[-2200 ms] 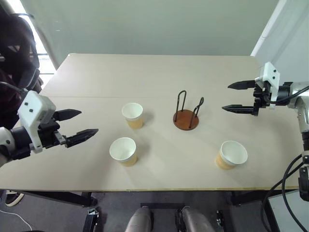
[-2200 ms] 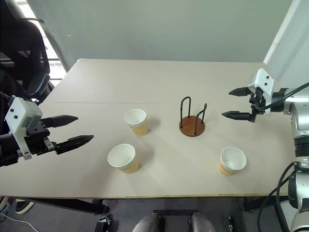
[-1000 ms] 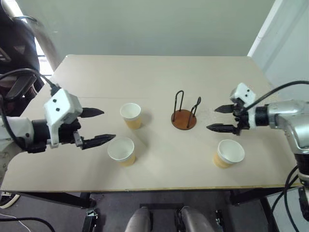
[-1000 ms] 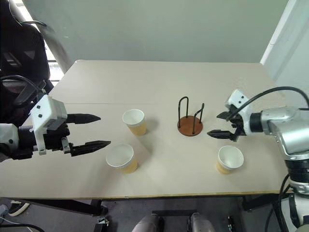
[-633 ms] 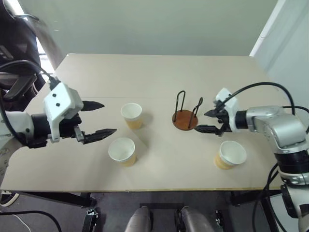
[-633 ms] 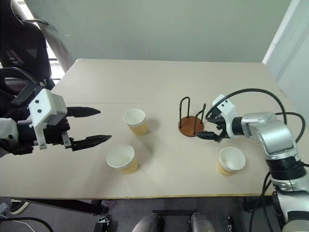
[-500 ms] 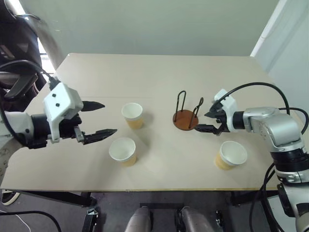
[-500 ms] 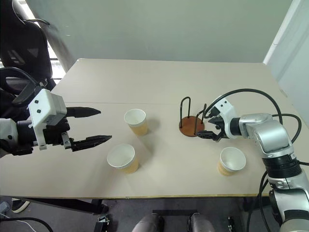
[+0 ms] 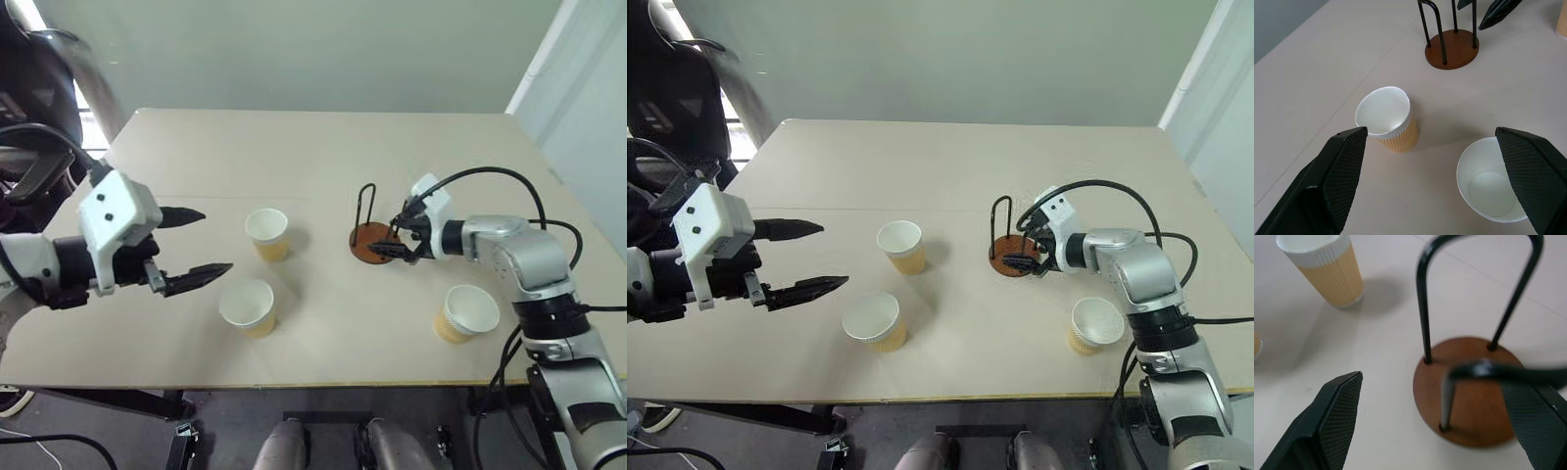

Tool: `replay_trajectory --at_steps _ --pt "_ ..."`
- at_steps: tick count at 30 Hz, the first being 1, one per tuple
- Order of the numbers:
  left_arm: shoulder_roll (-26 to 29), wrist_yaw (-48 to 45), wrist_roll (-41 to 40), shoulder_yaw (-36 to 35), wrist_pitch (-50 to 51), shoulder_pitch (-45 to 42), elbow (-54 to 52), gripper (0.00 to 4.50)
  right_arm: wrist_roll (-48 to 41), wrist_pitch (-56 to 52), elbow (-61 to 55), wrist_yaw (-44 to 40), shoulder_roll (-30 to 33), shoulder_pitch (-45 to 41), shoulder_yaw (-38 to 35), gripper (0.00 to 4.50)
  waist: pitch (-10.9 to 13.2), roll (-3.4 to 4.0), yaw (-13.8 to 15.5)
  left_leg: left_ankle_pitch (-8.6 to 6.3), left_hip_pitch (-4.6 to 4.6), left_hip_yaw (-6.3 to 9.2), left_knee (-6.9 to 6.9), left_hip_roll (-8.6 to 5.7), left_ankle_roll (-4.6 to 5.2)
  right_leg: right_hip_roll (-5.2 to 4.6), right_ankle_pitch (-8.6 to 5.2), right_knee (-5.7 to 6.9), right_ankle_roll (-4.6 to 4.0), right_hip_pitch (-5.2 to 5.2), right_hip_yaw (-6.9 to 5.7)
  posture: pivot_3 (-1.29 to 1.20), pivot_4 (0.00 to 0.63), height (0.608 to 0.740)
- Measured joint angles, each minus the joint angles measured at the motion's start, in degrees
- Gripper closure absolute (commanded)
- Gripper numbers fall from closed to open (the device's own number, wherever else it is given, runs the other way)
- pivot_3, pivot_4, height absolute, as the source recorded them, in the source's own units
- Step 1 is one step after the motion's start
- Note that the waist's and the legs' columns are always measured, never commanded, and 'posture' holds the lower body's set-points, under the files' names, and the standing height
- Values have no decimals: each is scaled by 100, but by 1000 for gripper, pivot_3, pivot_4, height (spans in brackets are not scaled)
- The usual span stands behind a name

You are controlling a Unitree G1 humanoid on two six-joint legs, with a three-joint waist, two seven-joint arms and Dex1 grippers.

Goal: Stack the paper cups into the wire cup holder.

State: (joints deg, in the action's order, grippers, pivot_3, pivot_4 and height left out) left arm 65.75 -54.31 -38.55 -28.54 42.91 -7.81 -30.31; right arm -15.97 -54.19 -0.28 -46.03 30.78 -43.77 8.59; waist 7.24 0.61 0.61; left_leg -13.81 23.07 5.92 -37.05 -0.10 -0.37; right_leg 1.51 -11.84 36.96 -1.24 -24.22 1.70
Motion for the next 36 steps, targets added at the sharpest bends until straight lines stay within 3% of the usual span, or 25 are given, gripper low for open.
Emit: replay_trajectory --at_steps 1,4,15,27,36 --pt "0 5 -1 -7 5 11 -2 18 11 14 19 11 -22 -12 2 0 0 0 4 0 0 0 0 0 0 0 0 0 0 0 0 0 150 740" --pt "-21 51 -14 -12 34 18 -19 0 53 74 68 29 -43 -52 91 585 0 0 5 -2 1 0 -1 0 -3 0 1 0 -2 0 0 0 150 740" --pt "-22 73 -26 -61 68 18 -53 0 59 139 80 27 -41 -53 154 4466 0 0 4 -5 1 0 0 1 -8 0 1 0 -3 -1 0 0 150 740" --pt "-160 -33 -839 -549 345 7 -124 0 87 244 -13 -175 79 -50 277 4466 -4 -6 1 -5 0 0 0 2 -12 1 1 0 -5 -1 -1 0 150 740" --pt "-34 -270 -1219 -844 641 165 -133 0 -538 836 -1089 -1797 732 655 520 4466 -4 -9 -3 -5 6 -2 -1 2 -13 3 -1 -4 -5 0 -1 0 150 740"
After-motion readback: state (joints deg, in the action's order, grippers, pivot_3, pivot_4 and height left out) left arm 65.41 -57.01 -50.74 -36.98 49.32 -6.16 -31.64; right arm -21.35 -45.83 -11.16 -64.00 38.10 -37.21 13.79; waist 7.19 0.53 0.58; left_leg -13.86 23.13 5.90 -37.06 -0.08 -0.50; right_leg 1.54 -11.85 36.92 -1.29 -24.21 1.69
